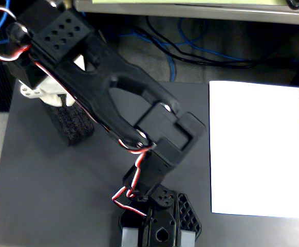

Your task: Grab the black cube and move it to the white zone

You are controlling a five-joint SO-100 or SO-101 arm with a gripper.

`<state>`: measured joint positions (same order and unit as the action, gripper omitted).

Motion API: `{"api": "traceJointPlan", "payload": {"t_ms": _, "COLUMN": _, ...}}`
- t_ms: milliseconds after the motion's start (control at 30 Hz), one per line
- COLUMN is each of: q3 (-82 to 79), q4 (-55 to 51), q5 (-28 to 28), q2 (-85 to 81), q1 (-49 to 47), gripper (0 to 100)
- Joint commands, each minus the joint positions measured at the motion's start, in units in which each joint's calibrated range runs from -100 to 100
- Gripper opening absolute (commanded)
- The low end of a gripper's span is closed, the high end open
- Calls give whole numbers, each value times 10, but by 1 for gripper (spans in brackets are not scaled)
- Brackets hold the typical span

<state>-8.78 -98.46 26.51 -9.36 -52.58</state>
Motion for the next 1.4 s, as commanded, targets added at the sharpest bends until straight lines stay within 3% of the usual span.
{"api": "traceJointPlan", "payload": {"t_ms": 0, "q3": 32, "q4": -9, "q5": 34, "q2": 34, "q1": 1, "gripper": 2}}
{"api": "traceJointPlan", "payload": {"t_ms": 200, "q3": 41, "q4": -9, "q5": 56, "q2": 64, "q1": 2, "gripper": 3}}
{"api": "traceJointPlan", "payload": {"t_ms": 433, "q3": 42, "q4": -9, "q5": 77, "q2": 64, "q1": 29, "gripper": 21}}
{"api": "traceJointPlan", "payload": {"t_ms": 800, "q3": 32, "q4": -9, "q5": 148, "q2": 73, "q1": 109, "gripper": 31}}
{"api": "traceJointPlan", "payload": {"t_ms": 1367, "q3": 11, "q4": -9, "q5": 175, "q2": 73, "q1": 37, "gripper": 33}}
